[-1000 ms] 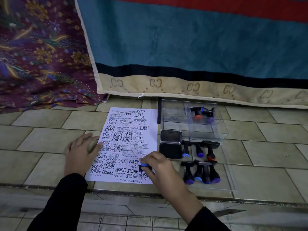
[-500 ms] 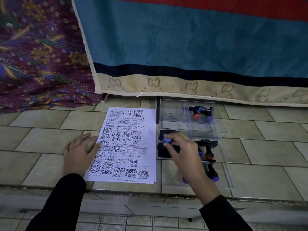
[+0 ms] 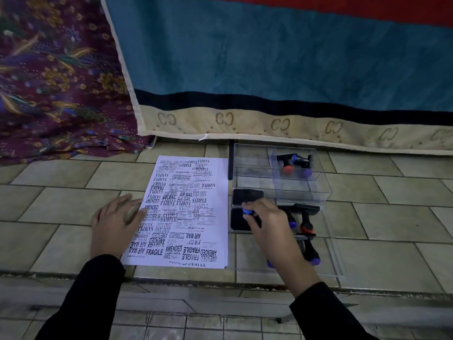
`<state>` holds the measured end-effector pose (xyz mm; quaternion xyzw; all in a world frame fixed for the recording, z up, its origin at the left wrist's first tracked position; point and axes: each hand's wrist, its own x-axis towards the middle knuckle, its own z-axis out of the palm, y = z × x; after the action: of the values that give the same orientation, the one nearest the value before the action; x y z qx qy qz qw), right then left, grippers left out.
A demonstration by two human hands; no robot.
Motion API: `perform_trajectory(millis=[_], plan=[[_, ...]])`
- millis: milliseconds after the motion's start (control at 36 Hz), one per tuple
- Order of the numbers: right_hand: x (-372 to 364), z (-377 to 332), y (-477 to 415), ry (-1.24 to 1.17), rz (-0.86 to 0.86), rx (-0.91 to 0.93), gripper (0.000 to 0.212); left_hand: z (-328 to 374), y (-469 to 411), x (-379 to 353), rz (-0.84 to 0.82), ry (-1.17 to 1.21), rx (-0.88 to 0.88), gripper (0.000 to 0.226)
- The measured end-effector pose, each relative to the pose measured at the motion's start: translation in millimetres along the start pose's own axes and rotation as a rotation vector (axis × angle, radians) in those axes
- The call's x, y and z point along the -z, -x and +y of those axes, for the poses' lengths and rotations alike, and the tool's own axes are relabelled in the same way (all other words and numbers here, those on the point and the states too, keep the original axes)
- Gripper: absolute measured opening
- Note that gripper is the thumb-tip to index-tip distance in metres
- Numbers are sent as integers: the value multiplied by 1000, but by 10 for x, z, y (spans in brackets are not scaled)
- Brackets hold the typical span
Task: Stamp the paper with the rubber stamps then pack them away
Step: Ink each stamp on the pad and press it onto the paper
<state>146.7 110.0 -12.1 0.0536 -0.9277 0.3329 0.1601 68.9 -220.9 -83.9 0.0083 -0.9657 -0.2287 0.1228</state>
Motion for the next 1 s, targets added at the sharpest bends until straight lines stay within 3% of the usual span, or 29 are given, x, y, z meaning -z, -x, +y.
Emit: perform_trajectory(millis=[528,722,1000], plan=[[-35,-65,-20,45,-10,-49,24,-7,8,-2,-6,11,8,47],[-210,-350,147,-114,-76,61,19,17,-2,6,2,13,17,41],[-396,-419,177,-92,-139,96,21,15,0,13,1,15,12,42]])
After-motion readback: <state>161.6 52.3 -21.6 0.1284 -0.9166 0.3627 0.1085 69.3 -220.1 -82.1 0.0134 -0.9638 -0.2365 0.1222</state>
